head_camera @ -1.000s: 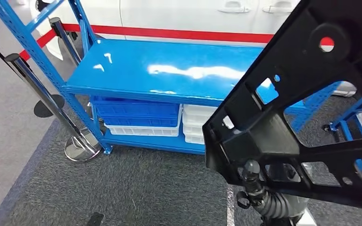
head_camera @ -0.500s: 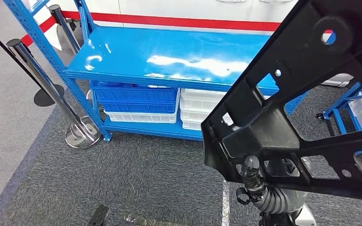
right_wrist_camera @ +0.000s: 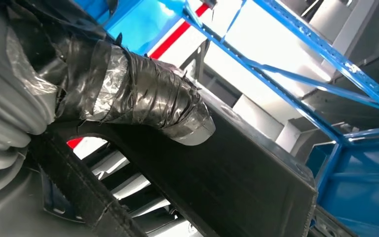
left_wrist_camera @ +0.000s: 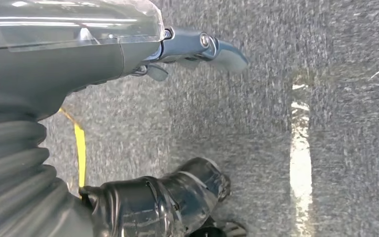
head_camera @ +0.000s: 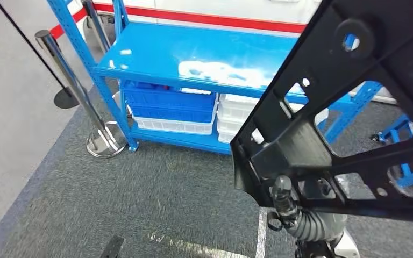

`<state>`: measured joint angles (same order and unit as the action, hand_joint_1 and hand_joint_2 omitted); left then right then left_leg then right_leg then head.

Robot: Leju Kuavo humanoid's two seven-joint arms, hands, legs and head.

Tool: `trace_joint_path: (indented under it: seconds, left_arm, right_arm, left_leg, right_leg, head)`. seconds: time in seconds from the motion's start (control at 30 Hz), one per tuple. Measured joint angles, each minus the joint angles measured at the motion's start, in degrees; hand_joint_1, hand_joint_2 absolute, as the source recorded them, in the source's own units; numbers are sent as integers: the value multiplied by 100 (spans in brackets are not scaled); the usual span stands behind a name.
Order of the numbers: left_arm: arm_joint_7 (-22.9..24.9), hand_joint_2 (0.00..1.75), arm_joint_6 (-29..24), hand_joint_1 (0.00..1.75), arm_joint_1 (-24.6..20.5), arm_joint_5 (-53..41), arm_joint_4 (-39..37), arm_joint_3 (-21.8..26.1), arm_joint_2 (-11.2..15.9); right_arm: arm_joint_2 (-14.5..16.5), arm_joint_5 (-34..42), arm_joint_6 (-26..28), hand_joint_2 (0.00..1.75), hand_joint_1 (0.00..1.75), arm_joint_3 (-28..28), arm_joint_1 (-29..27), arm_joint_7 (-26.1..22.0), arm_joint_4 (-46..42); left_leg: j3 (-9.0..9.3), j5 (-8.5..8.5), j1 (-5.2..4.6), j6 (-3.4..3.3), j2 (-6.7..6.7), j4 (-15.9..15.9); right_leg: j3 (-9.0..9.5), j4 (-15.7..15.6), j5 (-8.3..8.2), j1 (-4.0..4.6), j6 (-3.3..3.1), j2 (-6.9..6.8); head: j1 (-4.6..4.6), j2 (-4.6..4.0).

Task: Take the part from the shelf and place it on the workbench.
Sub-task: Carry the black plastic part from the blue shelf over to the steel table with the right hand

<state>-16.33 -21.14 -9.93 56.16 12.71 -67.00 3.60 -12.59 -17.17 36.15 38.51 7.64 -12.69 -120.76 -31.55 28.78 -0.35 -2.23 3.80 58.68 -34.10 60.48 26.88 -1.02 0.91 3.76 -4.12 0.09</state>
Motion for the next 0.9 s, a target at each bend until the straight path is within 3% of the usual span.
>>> trace_joint_path:
  seconds: [0.07,0.13,0.23,0.3,0.37,0.43,0.5,0.57,0.6,0.67,0.7,0.77,0.8,0.83,0.9]
  left_arm:
    - [-6,175,4,0,21,-1,1,-4,-1]
    - [-25,175,22,0,58,1,2,-5,-2]
    - [-33,175,56,0,78,1,3,-6,-3]
    - [-33,175,69,0,116,1,3,-6,-1]
    - [-34,175,75,0,159,-1,3,-6,7]
    - [-38,175,79,0,169,-10,3,-6,17]
    - [-42,175,85,0,159,-24,3,-8,22]
    - [-41,175,98,0,175,-34,3,-10,29]
    - [-39,175,105,0,192,-42,3,-10,33]
    - [-33,175,119,0,207,-50,3,-10,40]
    - [-32,175,123,0,204,-53,3,-10,40]
    - [-30,175,123,0,194,-54,3,-11,42]
    - [-30,175,122,0,196,-54,3,-12,44]
    - [-30,175,121,0,201,-54,3,-13,46]
    - [-29,175,120,0,206,-54,3,-13,48]
  right_arm:
    - [2,41,-8,175,175,0,-7,-21,2]
    - [7,136,-19,175,175,0,-13,-95,3]
    - [17,286,-60,175,175,0,-32,-220,7]
    - [25,338,-69,175,175,0,-64,-274,16]
    - [40,380,-65,175,175,0,-96,-317,21]
    - [60,416,-56,175,175,0,-119,-355,20]
    - [72,432,-46,175,175,0,-143,-379,19]
    - [77,439,-40,175,175,0,-167,-389,18]
    - [79,446,-37,175,175,0,-177,-396,18]
    - [81,474,-25,175,175,0,-202,-426,15]
    - [81,491,-21,175,175,0,-220,-442,14]
    - [81,526,-16,175,175,0,-261,-469,12]
    - [81,537,-15,175,175,0,-278,-477,13]
    - [81,547,-15,175,175,0,-290,-485,13]
    - [81,556,-15,175,175,0,-297,-492,14]
  left_leg:
    - [-68,-13,23,67,63,28]
    - [-163,94,25,144,-51,183]
    - [-623,515,72,260,-270,1089]
    - [-837,549,119,317,-304,1474]
    - [-673,211,159,360,-371,1085]
    - [-346,-95,141,381,-594,373]
    - [-220,-162,90,325,-730,54]
    - [-248,-177,76,225,-631,44]
    - [-249,-196,82,183,-571,26]
    - [-244,-237,95,87,-459,-10]
    - [-246,-252,96,53,-404,-16]
    - [-261,-266,79,15,-272,-11]
    - [-265,-269,67,9,-199,-5]
    - [-267,-270,56,6,-122,4]
    - [-270,-268,47,10,31,29]
  right_leg:
    - [-8,-36,-16,-3,-46,-94]
    - [19,-97,-42,-23,-104,-213]
    - [35,-126,-48,-33,-150,-425]
    - [37,-122,-40,-47,-153,-559]
    - [46,-115,-24,-75,-134,-673]
    - [59,-98,-1,-80,-79,-776]
    - [68,-93,7,-46,-6,-882]
    - [91,-111,5,-27,57,-988]
    - [92,-92,39,-37,87,-955]
    - [-21,203,272,-58,115,-724]
    - [-157,515,455,-53,108,-571]
    - [-484,1241,757,-23,78,-438]
    - [-577,1436,780,-11,64,-418]
    - [-580,1431,698,-4,45,-404]
    - [-313,834,314,-1,-11,-282]
  head:
    - [1,0]
    - [-19,0]
    - [-58,0]
    - [-59,0]
    - [-59,0]
    - [-68,0]
    - [-73,0]
    - [-68,0]
    - [-64,0]
    - [-50,0]
    - [-39,0]
    - [-31,0]
    - [-30,0]
    - [-31,0]
    - [-28,0]
